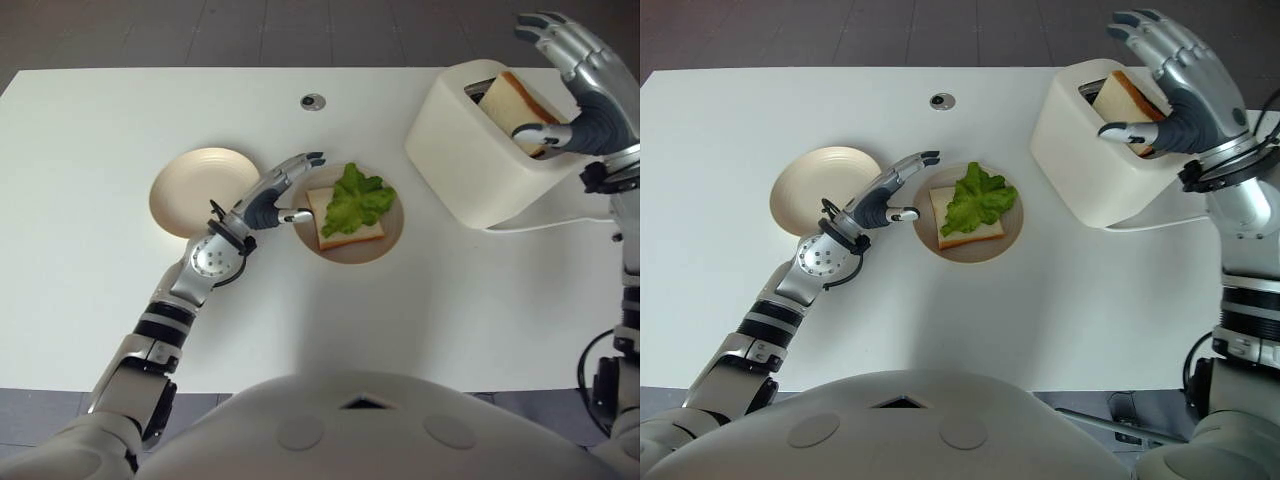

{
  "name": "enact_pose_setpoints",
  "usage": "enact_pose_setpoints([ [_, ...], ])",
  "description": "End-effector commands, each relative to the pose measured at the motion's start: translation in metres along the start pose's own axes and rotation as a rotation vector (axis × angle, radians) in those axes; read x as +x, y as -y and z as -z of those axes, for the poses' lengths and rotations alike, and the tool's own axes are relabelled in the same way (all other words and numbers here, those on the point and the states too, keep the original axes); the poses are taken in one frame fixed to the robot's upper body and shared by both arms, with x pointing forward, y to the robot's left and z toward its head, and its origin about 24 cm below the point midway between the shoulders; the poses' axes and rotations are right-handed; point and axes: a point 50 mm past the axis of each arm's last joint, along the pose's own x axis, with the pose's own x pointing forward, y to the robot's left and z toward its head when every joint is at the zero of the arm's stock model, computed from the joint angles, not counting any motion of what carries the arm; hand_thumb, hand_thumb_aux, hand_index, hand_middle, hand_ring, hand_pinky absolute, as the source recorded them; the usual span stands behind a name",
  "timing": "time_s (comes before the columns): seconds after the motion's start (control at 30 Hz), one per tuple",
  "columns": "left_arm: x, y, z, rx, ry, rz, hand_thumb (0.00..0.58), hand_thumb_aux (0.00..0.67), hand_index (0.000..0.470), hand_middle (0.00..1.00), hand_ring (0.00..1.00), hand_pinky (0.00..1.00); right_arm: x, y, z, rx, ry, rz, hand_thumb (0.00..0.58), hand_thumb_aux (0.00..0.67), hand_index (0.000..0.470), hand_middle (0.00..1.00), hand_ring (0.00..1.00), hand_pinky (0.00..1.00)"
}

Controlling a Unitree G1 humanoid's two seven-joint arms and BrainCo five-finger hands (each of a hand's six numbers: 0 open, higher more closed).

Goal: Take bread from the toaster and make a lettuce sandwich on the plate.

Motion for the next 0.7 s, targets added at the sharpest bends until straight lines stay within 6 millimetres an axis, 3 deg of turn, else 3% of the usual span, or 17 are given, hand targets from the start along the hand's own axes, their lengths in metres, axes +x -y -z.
enact_pose_setpoints([
  [0.03, 0.0, 0.006, 0.002, -0.011, -0.016, 0.002, 0.0, 0.0, 0.0, 0.0, 0.0, 0.0, -0.02, -0.001, 0.037, -0.022, -0.229, -0.164, 0.0, 0.0, 0.0, 0.0, 0.0, 0.0],
  [0.3, -0.003, 0.015, 0.002, -0.036, -0.017, 0.005, 0.0, 0.0, 0.0, 0.0, 0.0, 0.0, -0.033, -0.015, 0.055, 0.012, -0.367, -0.343, 0.0, 0.0, 0.0, 0.0, 0.0, 0.0],
  [0.4, -0.003, 0.017, 0.002, -0.041, -0.018, 0.007, 0.0, 0.0, 0.0, 0.0, 0.0, 0.0, -0.028, -0.02, 0.05, 0.02, -0.332, -0.352, 0.0, 0.0, 0.0, 0.0, 0.0, 0.0],
  [0.43, -0.003, 0.018, 0.002, -0.041, -0.02, 0.007, 0.0, 0.0, 0.0, 0.0, 0.0, 0.0, -0.025, -0.02, 0.048, 0.024, -0.318, -0.347, 0.096, 0.058, 0.041, 0.0, 0.0, 0.0],
  [0.47, -0.003, 0.018, 0.003, -0.042, -0.023, 0.006, 0.0, 0.0, 0.0, 0.0, 0.0, 0.0, -0.023, -0.02, 0.047, 0.024, -0.309, -0.34, 0.516, 0.447, 0.313, 0.08, 0.08, 0.08],
  [0.53, -0.004, 0.02, 0.004, -0.046, -0.033, 0.007, 0.0, 0.0, 0.0, 0.0, 0.0, 0.0, -0.019, -0.019, 0.047, 0.025, -0.302, -0.309, 0.579, 0.641, 0.45, 0.17, 0.17, 0.17],
  [0.63, -0.005, 0.023, 0.007, -0.047, -0.049, 0.01, 0.0, 0.0, 0.0, 0.0, 0.0, 0.0, -0.013, -0.017, 0.046, 0.038, -0.287, -0.246, 0.58, 0.67, 0.47, 0.36, 0.36, 0.36],
  [0.67, -0.005, 0.023, 0.008, -0.045, -0.052, 0.01, 0.0, 0.0, 0.0, 0.0, 0.0, 0.0, -0.01, -0.012, 0.045, 0.043, -0.275, -0.204, 0.58, 0.67, 0.47, 0.51, 0.51, 0.51],
  [0.7, -0.005, 0.023, 0.009, -0.044, -0.055, 0.008, 0.0, 0.0, 0.0, 0.0, 0.0, 0.0, -0.008, -0.008, 0.044, 0.049, -0.264, -0.165, 0.58, 0.67, 0.47, 0.57, 0.57, 0.57],
])
